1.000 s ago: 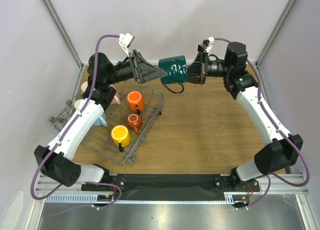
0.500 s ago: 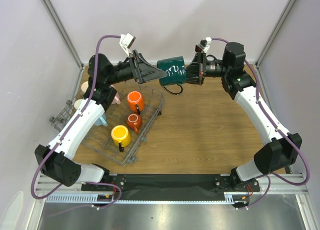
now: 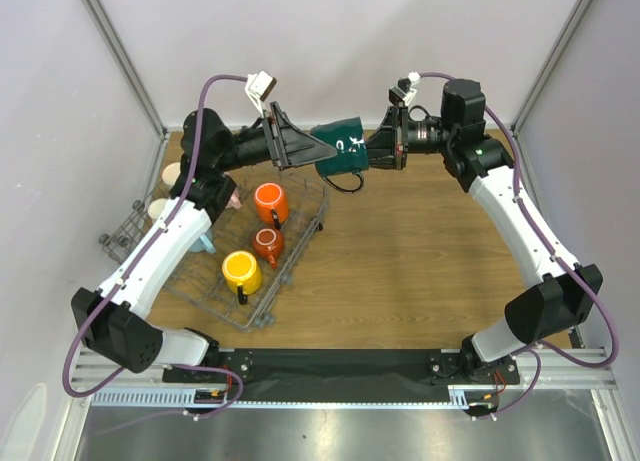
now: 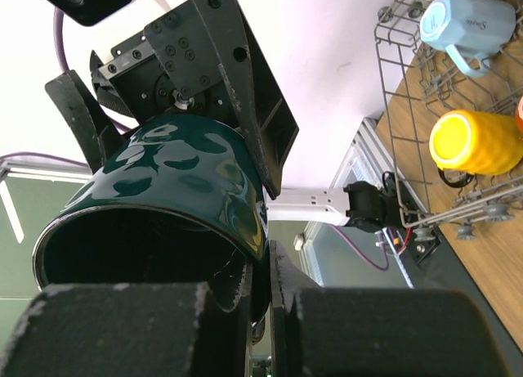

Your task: Load the cups into the dish rack

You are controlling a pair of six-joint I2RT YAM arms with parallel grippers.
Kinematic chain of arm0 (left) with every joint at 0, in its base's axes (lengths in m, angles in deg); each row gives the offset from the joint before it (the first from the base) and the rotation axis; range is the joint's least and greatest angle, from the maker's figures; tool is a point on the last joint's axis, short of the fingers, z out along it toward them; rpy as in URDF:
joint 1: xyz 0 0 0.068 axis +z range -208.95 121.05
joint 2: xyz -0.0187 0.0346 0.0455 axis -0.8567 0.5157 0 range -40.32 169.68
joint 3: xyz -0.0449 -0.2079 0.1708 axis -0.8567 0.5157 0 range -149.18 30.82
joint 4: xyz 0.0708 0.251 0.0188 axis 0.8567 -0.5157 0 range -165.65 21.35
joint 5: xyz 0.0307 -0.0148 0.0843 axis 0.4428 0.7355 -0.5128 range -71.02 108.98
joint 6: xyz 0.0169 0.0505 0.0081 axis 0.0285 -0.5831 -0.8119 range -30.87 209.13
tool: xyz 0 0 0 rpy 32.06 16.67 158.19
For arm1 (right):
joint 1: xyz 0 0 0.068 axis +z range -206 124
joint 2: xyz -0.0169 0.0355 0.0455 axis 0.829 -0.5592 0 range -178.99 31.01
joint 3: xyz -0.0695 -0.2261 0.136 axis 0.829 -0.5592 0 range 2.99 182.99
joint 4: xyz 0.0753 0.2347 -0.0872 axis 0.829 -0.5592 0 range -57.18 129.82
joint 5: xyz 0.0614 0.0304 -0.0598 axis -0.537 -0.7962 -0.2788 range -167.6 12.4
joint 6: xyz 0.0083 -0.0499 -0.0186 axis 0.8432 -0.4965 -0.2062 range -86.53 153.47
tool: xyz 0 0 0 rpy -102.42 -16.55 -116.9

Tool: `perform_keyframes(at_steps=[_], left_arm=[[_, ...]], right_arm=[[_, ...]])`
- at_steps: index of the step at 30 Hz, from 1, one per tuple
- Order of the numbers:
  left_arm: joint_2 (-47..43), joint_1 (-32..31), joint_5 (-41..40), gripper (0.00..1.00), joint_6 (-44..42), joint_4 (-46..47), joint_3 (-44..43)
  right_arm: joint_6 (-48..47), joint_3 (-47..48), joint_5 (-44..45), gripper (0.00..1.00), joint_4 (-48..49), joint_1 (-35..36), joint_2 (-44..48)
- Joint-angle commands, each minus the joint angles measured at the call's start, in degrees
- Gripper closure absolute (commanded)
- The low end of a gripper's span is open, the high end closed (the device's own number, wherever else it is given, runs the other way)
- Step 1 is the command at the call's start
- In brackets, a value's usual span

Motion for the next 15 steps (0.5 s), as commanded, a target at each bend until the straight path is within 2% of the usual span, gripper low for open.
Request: perform_keyframes(at_steps=[1,2,4,6,7,8,9,12,13,15], left_arm=[[0.31,-0.53,-0.78,0.21,1.09,1.25,-0.03],[0.4,-0.62,-0.69,0.32,1.27,1.43,0.06],[0.4,-0.62,-0.6,0.43,1.79,1.78,0.23],[0.57,-0.62,-0.52,0.59,2.75,2.92,0.5],[0.75,-0.62,-0.43,0.73,3.2,3.88,0.67],[0.93,-0.62,-0.34,0.81,3.81,4.15,0.68],[1.01,-0.62,-0.25,1.0,3.99,4.07,0.68],[0.93,-0.62,-0.69,0.99,4.26,3.54,0.85],[0.84,-0.62,-0.78,1.0,4.08,3.1,0.76],[0.49,-0.62,-1.91,1.0,2.86,0.3,0.68]], right_arm=[[-1.25,2.5,-1.17,1.0,0.54,0.51,0.98],[-1.25,2.5,-1.09,1.0,0.45,0.51,0.98],[-1.34,2.59,-0.82,1.0,0.36,0.42,0.89],[-1.6,2.59,-0.38,1.0,0.1,0.42,0.72],[-1.69,2.76,-0.12,1.0,-0.07,0.42,0.71],[-1.69,2.85,-0.12,1.0,-0.08,0.42,0.63],[-1.95,3.11,0.06,0.99,-0.6,0.25,0.45],[-2.74,3.38,0.58,0.84,-2.35,-0.28,0.36],[-2.92,3.47,0.67,0.71,-2.88,-0.71,0.36],[-3.45,3.47,0.94,0.55,-4.55,-1.16,0.45]])
